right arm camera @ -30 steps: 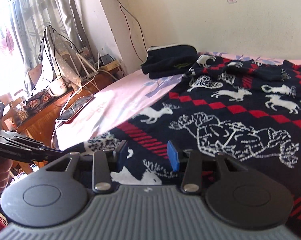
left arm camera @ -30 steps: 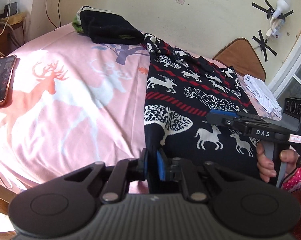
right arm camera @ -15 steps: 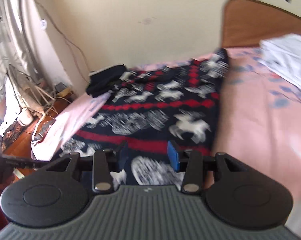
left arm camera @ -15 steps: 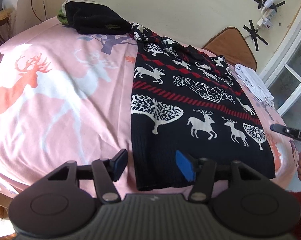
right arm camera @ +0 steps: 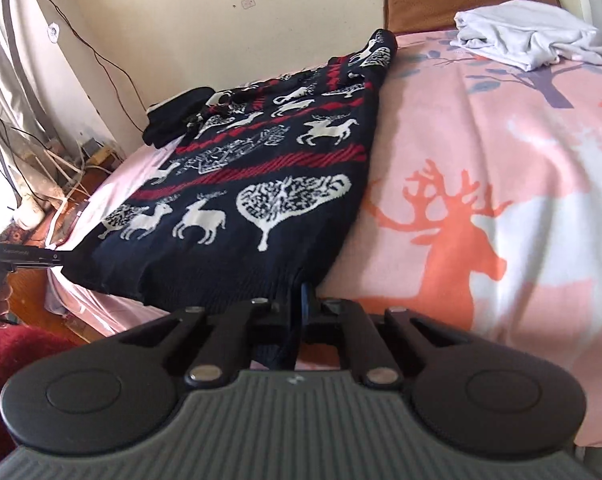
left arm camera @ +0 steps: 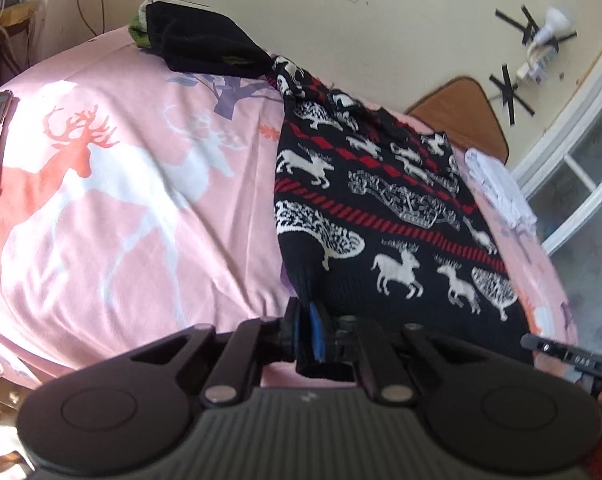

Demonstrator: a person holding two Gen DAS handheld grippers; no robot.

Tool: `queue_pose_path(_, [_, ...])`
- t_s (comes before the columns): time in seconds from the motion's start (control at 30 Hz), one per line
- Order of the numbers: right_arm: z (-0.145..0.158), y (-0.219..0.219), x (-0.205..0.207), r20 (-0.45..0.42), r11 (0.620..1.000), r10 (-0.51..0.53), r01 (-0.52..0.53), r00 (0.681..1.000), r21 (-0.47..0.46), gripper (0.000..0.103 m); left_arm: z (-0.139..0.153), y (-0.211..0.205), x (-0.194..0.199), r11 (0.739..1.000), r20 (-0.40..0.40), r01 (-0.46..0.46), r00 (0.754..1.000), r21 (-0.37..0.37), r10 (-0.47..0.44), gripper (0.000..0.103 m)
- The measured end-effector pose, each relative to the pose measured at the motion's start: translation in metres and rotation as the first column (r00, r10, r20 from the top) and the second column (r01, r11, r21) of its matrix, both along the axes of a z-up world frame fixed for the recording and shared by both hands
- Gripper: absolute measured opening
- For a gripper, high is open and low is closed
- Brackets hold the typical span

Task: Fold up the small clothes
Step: 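Grasp the sweater hem with the left gripper while the right gripper grasps beside it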

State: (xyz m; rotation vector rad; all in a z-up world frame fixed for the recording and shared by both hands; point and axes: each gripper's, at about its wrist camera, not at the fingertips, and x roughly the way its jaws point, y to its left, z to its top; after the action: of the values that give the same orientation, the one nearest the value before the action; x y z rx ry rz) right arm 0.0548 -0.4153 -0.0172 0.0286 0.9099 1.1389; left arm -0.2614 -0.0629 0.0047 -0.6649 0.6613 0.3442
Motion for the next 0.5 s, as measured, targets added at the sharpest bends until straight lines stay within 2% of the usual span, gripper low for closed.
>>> queue_pose_path(0.07, [0.012,-0.002,0.01,-0.029,0.997,-0.003,0.005,1.0,0.072,0.007,0.008,0.009,-0.002,0.999,0.064,-0.015,0.998,-0.028,0.017,0.006])
queue_pose_path(0.2, [0.043,0.006,0.049,-0.013,0.975,-0.055,0.057,0.998,0.216,0.007,0.029,0.029,0.02,0.999,0.139,-0.032,0.99,0.017,0.029,0.006])
queue_pose_path(0.33, [0.065,0.052,0.099,0.048,0.958,-0.116,0.099,0.992,0.271,0.007,0.051,0.069,0.076,0.997,0.221,-0.065,0.974,0.035,0.056,0.006])
queue_pose_path(0.4, [0.059,0.086,0.131,0.016,0.945,-0.201,0.19,0.979,0.265,0.009,0.046,0.092,0.118,0.986,0.198,-0.164,0.968,0.033,0.155,0.015])
queue_pose_path(0.43, [0.054,0.1,0.142,0.026,0.937,-0.264,0.25,0.964,0.244,0.015,0.039,0.101,0.137,0.975,0.153,-0.218,0.966,0.044,0.209,0.019])
queue_pose_path(0.47, [0.047,0.112,0.152,0.07,0.932,-0.33,0.312,0.942,0.186,0.024,0.031,0.107,0.152,0.968,0.091,-0.244,0.967,0.054,0.238,0.022])
queue_pose_path(0.5, [0.041,0.117,0.158,0.106,0.929,-0.361,0.347,0.926,0.128,0.044,0.024,0.109,0.159,0.968,0.042,-0.246,0.969,0.047,0.245,0.022])
